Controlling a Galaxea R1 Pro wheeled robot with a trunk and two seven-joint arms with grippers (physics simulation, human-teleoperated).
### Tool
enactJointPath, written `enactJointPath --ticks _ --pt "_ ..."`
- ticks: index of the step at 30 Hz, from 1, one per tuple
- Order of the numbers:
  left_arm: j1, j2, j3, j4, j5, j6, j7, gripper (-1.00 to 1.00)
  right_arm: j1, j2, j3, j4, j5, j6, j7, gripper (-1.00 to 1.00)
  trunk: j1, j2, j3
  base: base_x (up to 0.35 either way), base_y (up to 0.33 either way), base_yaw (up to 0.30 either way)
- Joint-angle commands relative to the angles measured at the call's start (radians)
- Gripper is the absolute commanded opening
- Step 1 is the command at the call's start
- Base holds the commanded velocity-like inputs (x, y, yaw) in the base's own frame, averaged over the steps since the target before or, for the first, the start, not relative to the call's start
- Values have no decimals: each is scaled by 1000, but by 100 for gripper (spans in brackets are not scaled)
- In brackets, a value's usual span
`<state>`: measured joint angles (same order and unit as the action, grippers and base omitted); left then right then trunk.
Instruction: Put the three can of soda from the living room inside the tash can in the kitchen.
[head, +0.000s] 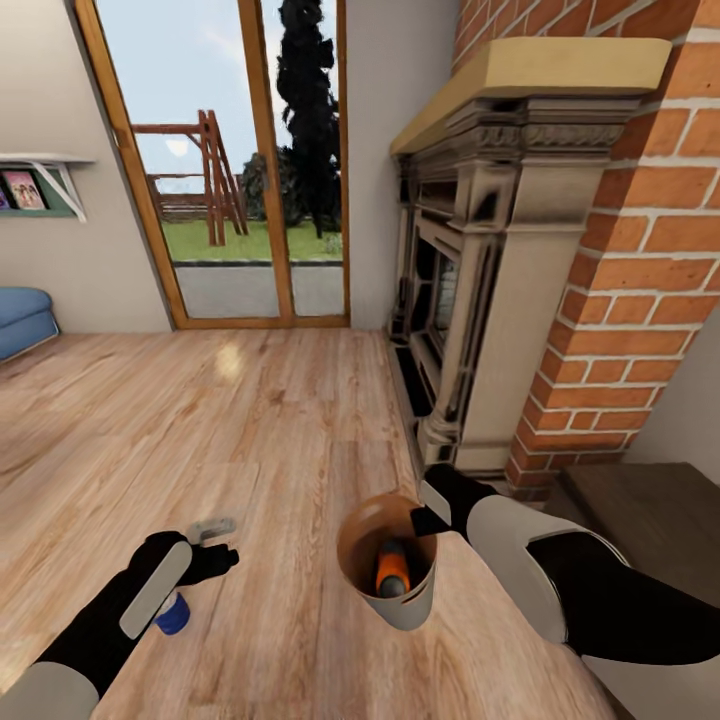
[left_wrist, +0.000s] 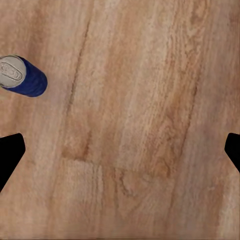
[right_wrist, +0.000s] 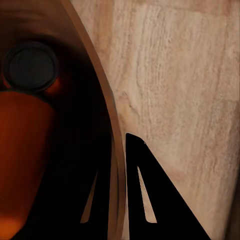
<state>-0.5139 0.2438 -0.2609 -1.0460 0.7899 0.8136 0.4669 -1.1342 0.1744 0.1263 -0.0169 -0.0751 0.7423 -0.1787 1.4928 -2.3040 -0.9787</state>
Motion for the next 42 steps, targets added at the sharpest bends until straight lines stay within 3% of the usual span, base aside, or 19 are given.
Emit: enactJointPath --ticks 1,8,10,13,17,34,42 --pt "0 0 0 6 0 0 0 100 0 0 -8 -1 -8 -1 4 -100 0 0 -1 0 0 228" --pt "-1 1 -2 114 0 2 -26 100 -1 0 -10 -4 -7 -1 33 -100 0 0 -9 0 0 211" --pt "-1 1 -2 139 -1 2 -61 100 -1 0 -10 -6 -6 -1 60 -100 0 0 -12 0 0 203" --pt "-1 3 -3 192 -2 1 -164 100 -1 0 -10 -9 -2 -1 122 -100 0 0 -15 0 0 201" --pt "-2 5 -7 227 -4 0 -208 100 -1 -7 -10 -10 -2 -1 148 -100 0 0 -20 0 0 199" --pt "-3 7 -11 296 -5 -39 -234 100 9 -30 -12 -5 -8 -4 162 -100 0 0 -28 0 0 74" --pt "-3 2 -16 321 -6 -55 -233 100 24 -58 -12 -11 -7 -7 162 -100 0 0 -28 0 0 1"
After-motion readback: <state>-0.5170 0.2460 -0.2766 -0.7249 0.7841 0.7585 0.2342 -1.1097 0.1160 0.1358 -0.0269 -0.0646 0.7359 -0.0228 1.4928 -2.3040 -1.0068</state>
